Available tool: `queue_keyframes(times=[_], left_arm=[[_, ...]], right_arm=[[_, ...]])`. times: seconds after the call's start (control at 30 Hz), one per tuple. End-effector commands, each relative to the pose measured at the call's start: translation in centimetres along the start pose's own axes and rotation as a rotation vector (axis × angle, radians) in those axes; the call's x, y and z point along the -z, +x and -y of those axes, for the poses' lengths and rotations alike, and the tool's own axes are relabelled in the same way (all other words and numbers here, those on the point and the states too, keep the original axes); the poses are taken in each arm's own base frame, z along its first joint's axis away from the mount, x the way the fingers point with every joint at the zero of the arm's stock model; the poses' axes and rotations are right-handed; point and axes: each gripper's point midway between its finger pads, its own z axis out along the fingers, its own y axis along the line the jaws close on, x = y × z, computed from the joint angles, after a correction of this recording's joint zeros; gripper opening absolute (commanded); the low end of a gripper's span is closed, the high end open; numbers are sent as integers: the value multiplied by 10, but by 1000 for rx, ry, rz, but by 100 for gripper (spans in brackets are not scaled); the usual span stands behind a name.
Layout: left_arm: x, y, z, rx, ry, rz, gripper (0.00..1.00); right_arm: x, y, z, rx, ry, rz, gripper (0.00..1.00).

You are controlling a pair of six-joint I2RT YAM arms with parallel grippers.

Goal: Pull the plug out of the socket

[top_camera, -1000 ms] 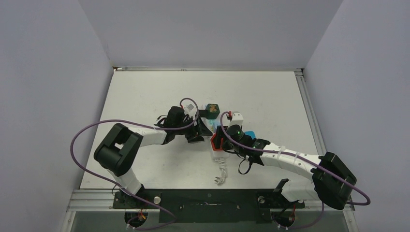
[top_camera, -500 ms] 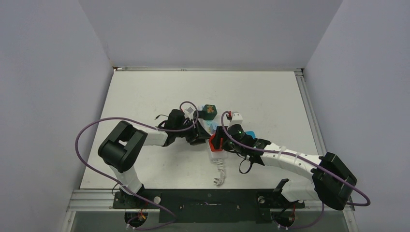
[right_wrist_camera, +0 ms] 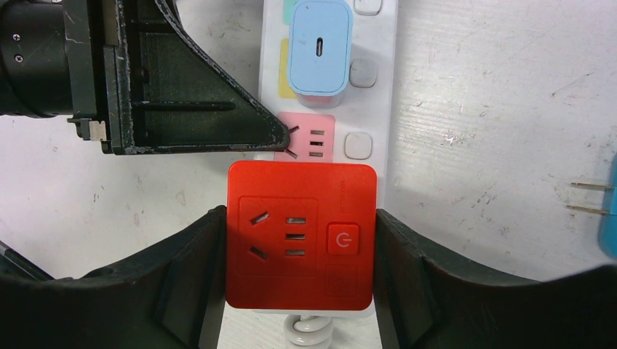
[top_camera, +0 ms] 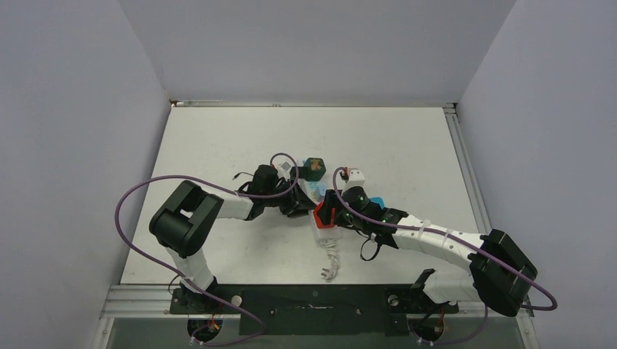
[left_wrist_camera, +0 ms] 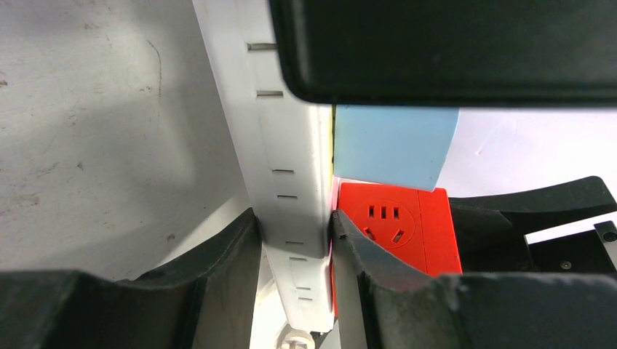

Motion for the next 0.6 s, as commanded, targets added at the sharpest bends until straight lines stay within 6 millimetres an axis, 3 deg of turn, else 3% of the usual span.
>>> queue_keyframes(times=[0.0, 0.23, 0.57], left_arm=[[-1, -5, 15, -54, 60, 11, 18], [-2, -3, 8, -40, 44, 5, 2], [-1, -4, 11, -59, 50, 12, 0]], right_arm=[[2, -32, -25, -33, -81, 94, 5], [1, -29, -14, -84, -72, 84, 5], [0, -30, -8, -86, -51, 86, 5]])
